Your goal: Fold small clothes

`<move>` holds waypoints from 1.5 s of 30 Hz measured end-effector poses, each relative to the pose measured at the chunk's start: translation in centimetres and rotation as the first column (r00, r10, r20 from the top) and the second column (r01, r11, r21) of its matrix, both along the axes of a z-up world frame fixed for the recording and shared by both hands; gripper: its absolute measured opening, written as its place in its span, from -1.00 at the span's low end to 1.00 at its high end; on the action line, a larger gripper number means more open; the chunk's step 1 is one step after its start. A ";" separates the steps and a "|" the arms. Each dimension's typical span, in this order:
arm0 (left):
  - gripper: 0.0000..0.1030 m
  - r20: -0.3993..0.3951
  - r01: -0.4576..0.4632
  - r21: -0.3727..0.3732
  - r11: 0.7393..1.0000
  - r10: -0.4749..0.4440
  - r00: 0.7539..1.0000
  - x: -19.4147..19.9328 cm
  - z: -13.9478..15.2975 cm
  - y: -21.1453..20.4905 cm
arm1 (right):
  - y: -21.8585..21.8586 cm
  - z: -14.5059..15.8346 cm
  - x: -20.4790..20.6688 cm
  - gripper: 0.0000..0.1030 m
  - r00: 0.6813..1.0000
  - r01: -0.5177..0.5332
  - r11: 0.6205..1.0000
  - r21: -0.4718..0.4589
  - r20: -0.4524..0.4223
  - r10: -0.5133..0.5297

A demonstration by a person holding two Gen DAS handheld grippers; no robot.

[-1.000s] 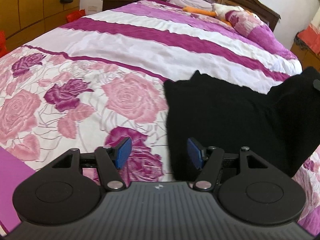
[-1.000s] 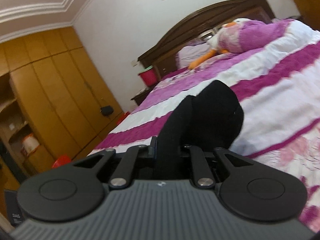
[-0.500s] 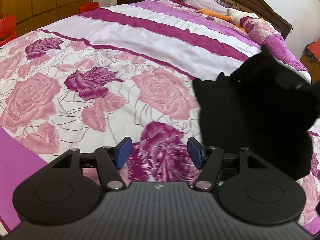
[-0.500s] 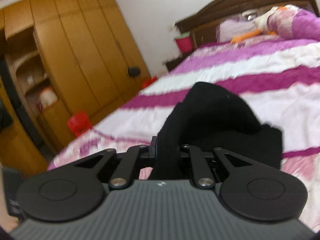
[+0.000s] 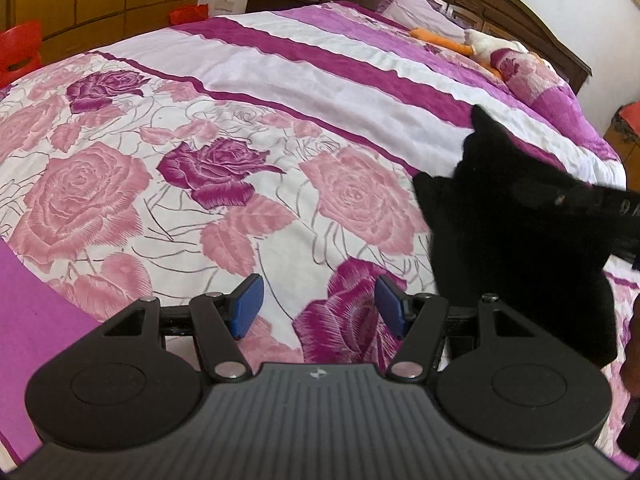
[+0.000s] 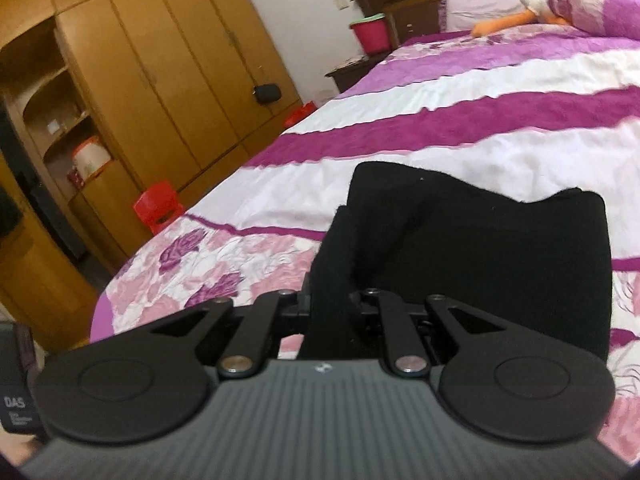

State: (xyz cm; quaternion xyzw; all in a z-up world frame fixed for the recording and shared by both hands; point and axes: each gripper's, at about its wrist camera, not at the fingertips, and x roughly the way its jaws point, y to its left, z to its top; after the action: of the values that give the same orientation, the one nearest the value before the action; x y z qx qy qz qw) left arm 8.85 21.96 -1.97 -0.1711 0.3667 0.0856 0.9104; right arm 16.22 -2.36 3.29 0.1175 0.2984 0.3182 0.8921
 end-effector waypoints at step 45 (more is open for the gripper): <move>0.39 0.045 0.219 -0.029 0.975 -0.218 0.975 2.5 0.3 -5.9 | -11.1 -3.3 -6.9 -0.23 0.965 0.242 0.970 0.017 -0.108 -0.239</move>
State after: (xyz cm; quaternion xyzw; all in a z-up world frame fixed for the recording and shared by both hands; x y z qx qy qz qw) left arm 11.36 16.05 -1.70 -0.1471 0.3659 -0.0247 0.9186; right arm 9.29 -13.49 -0.06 0.1830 0.3238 0.2056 0.9052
